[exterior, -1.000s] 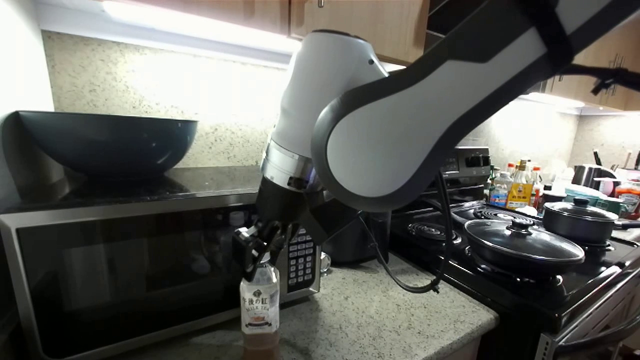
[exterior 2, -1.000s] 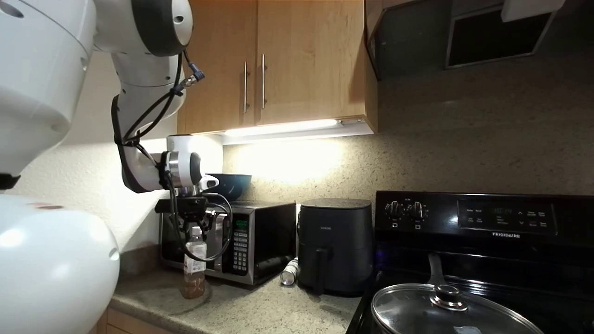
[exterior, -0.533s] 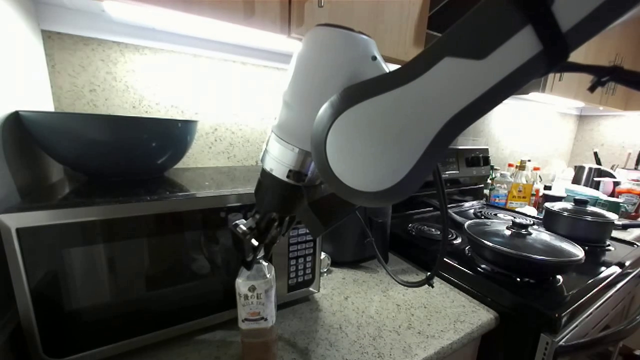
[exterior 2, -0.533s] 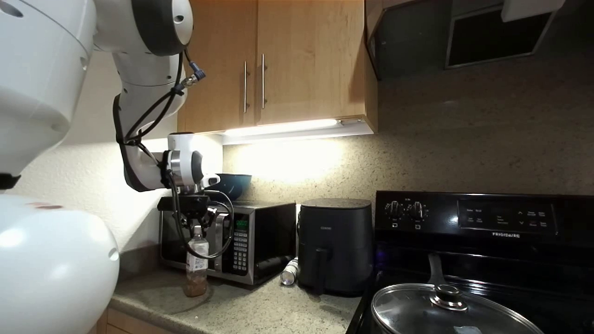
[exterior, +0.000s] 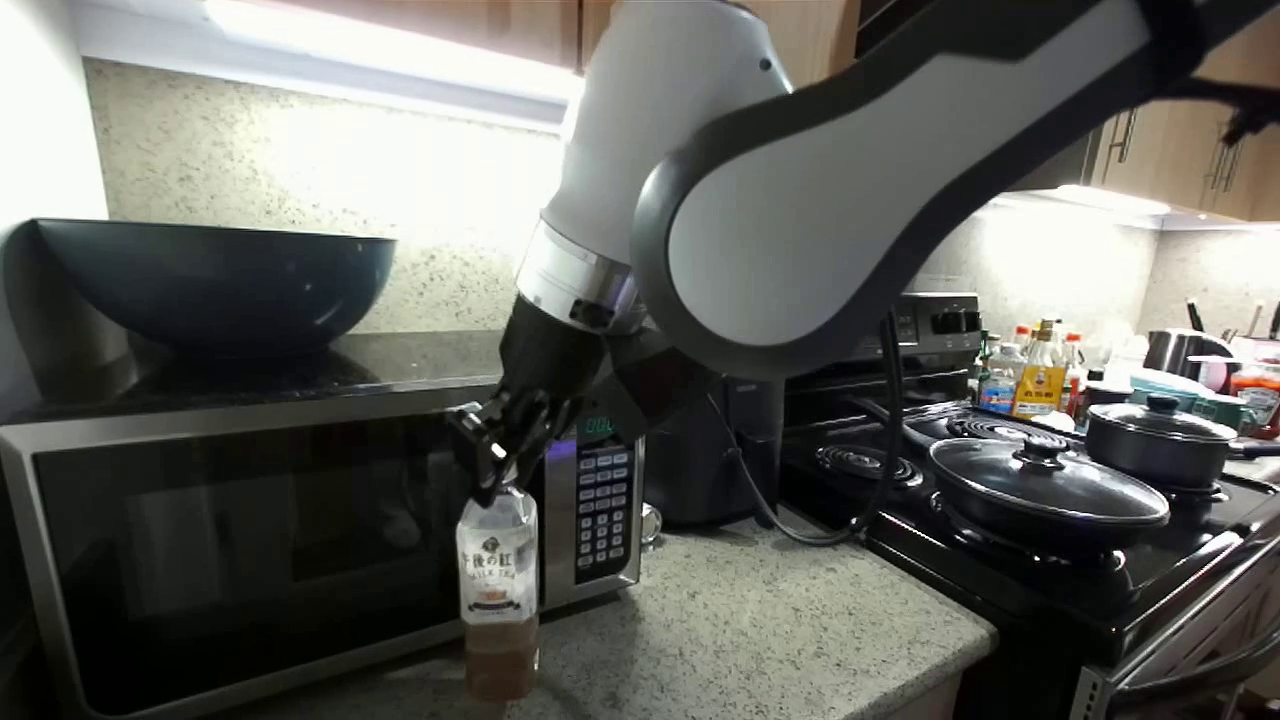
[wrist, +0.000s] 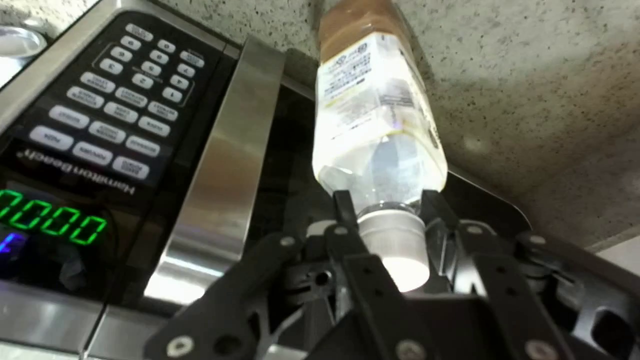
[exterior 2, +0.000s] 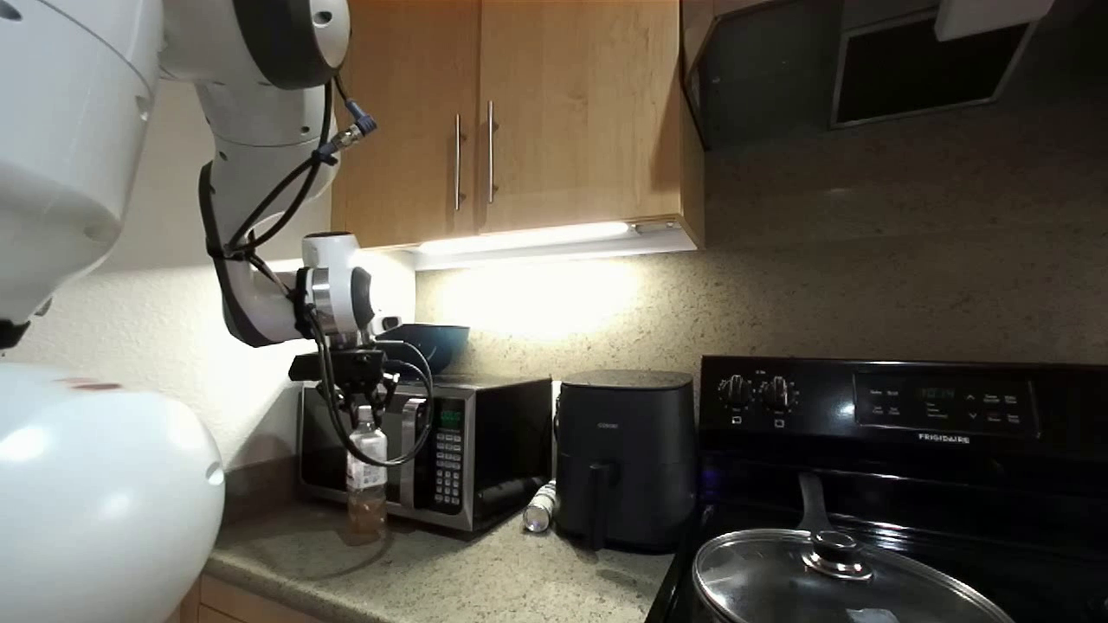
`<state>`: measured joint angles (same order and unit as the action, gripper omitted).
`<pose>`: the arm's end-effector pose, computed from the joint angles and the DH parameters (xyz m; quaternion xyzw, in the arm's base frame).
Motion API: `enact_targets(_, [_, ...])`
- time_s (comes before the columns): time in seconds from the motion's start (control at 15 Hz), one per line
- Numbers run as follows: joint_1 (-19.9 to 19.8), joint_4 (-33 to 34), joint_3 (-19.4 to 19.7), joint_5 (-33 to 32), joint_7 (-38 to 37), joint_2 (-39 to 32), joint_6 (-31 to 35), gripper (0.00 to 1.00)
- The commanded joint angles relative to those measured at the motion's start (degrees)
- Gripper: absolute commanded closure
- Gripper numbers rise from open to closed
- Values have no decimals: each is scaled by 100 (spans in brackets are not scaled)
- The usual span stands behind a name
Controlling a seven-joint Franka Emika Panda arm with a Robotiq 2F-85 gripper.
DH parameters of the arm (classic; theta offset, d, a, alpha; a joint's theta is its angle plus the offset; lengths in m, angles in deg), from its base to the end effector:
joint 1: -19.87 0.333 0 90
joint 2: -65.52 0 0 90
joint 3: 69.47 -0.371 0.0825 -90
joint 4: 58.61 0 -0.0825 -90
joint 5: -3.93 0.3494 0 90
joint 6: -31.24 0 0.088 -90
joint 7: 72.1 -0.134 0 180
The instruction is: Pick up the bottle and put it on top of the microwave
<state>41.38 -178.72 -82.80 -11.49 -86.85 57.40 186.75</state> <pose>0.4904 0.3426 0.4602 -0.9316 -0.2670 -0.2436 0.0381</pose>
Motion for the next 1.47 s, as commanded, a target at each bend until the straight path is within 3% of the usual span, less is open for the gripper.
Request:
enact_targets(0.0, [120, -198, -92, -199, -465, 825, -276, 87])
enact_targets(0.33, [-66, -218, -435, -310, -967, 1618, -384, 87])
enact_targets(0.53, [-97, -399, -393, 744, -469, 1706, -503, 86])
enact_targets(0.6, [-180, -135, -538, 314, -686, 1545, -480, 63])
enact_targets(0.8, [-212, -292, -515, 635, -596, 1563, -507, 63])
enact_targets(0.87, [-213, -308, -515, 644, -596, 1563, -507, 87])
enact_targets(1.0, [-425, -222, -673, -338, -1072, 1715, -237, 87])
enact_targets(1.4, [-705, 537, -960, -2557, -2262, 2028, -275, 87])
